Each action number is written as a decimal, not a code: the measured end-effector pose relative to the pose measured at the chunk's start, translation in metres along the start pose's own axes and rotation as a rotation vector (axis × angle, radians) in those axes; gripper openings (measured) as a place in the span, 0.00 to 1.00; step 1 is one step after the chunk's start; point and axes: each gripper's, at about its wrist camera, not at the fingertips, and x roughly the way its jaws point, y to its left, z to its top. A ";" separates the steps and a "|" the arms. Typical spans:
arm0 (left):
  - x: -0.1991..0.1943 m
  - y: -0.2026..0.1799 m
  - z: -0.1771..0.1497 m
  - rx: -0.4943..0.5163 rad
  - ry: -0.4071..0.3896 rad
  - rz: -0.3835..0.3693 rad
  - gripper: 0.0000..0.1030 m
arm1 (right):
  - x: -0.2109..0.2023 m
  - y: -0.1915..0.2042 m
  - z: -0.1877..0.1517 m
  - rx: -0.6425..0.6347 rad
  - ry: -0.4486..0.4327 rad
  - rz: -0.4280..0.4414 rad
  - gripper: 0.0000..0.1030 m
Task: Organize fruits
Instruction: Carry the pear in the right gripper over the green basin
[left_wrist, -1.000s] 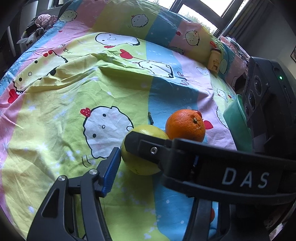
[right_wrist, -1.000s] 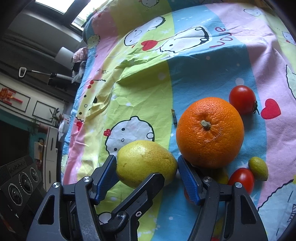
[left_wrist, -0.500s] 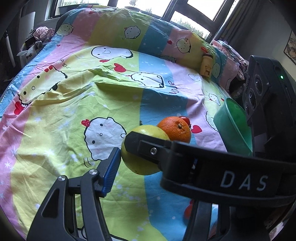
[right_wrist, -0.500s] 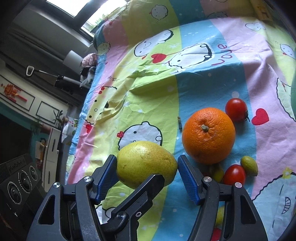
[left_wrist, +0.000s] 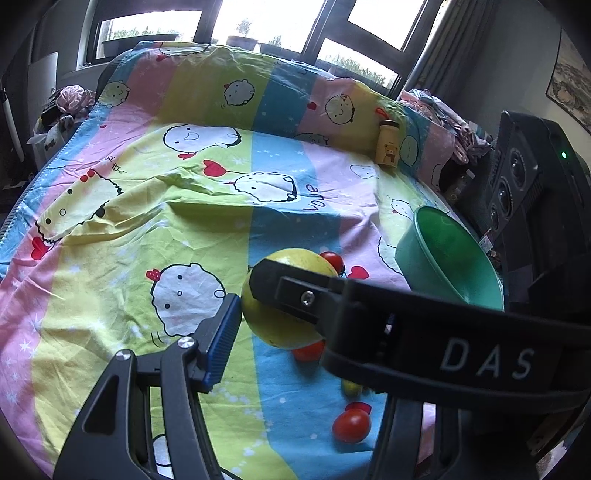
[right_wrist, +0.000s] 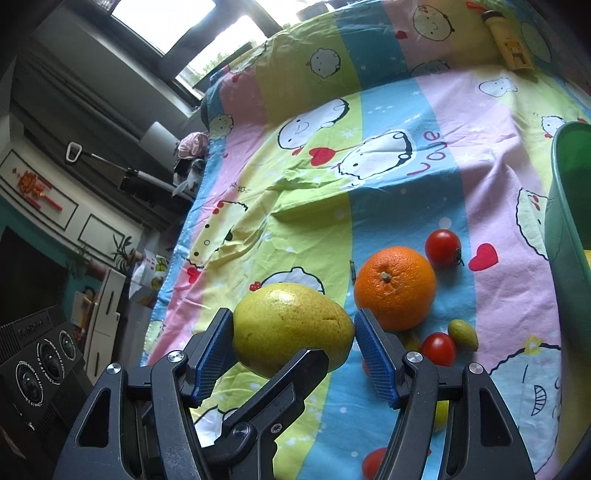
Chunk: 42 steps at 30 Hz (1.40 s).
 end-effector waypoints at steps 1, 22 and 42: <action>-0.001 -0.003 0.001 0.007 -0.005 -0.003 0.54 | -0.004 0.000 0.000 0.000 -0.010 0.000 0.68; -0.003 -0.094 0.025 0.191 -0.076 -0.076 0.54 | -0.090 -0.042 0.009 0.076 -0.224 0.001 0.68; 0.024 -0.163 0.035 0.293 -0.082 -0.159 0.54 | -0.141 -0.104 0.013 0.203 -0.353 -0.016 0.68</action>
